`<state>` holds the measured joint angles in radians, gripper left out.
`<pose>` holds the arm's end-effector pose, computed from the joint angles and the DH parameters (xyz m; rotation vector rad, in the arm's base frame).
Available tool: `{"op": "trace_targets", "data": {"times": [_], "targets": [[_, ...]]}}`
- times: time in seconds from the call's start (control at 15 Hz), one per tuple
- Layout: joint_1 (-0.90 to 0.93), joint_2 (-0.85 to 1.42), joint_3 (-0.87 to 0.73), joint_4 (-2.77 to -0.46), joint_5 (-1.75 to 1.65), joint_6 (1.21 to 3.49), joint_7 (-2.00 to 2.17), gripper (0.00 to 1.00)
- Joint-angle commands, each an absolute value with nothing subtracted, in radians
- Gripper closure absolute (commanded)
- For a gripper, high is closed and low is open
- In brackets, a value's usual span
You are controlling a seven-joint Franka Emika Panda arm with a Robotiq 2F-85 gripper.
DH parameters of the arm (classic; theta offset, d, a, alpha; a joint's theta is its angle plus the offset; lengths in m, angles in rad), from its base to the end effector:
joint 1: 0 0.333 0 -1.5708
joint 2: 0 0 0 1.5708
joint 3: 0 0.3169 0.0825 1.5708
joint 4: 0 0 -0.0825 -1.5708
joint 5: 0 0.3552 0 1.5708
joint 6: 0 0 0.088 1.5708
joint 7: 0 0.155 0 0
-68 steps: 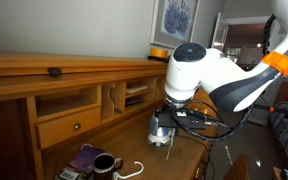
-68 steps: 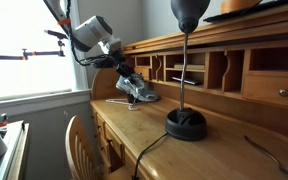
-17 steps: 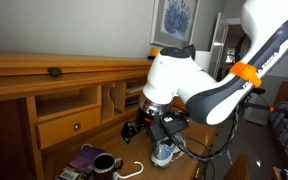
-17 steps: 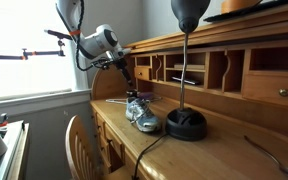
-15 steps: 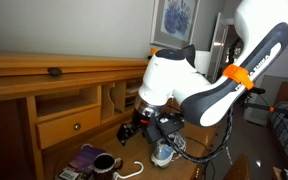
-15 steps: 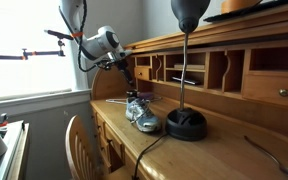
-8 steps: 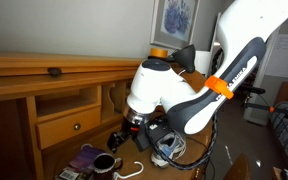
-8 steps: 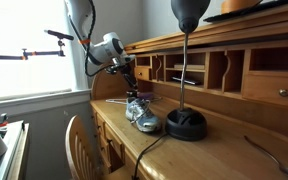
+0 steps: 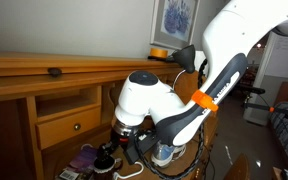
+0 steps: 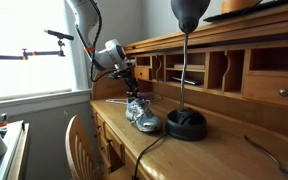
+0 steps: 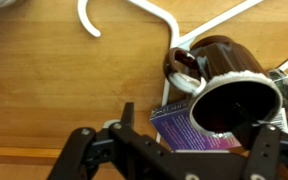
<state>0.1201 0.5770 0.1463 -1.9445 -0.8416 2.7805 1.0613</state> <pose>0.6072 0.1839 0.1850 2.9894 -0.1139 0.6181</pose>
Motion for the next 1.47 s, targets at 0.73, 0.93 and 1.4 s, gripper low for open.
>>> {"op": "trace_targets", "data": {"times": [0.73,0.93,1.4], "targets": [[0.148,0.683,0.126,-1.839,-0.849,2.793,1.081,0.97],[0.144,0.664,0.131,-1.854,-0.845,2.797,1.087,0.97],[0.105,0.536,0.176,-1.962,-0.791,2.790,1.088,0.98]]}}
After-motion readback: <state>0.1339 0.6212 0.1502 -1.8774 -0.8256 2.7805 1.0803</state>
